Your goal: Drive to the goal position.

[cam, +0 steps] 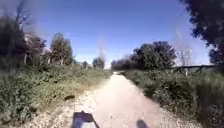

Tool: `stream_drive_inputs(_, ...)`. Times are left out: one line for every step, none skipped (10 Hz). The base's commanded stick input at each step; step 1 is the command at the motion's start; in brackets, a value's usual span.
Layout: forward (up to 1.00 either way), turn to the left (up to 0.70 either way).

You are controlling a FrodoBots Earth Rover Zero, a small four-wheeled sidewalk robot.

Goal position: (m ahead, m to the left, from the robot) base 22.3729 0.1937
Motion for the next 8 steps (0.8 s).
stream_drive_inputs(0.5, 0.0)
stream_drive_inputs(0.5, 0.0)
stream_drive_inputs(0.5, 0.0)
stream_drive_inputs(0.5, 0.0)
stream_drive_inputs(0.5, 0.0)
stream_drive_inputs(0.5, 0.0)
stream_drive_inputs(0.5, 0.0)
stream_drive_inputs(0.5, 0.0)
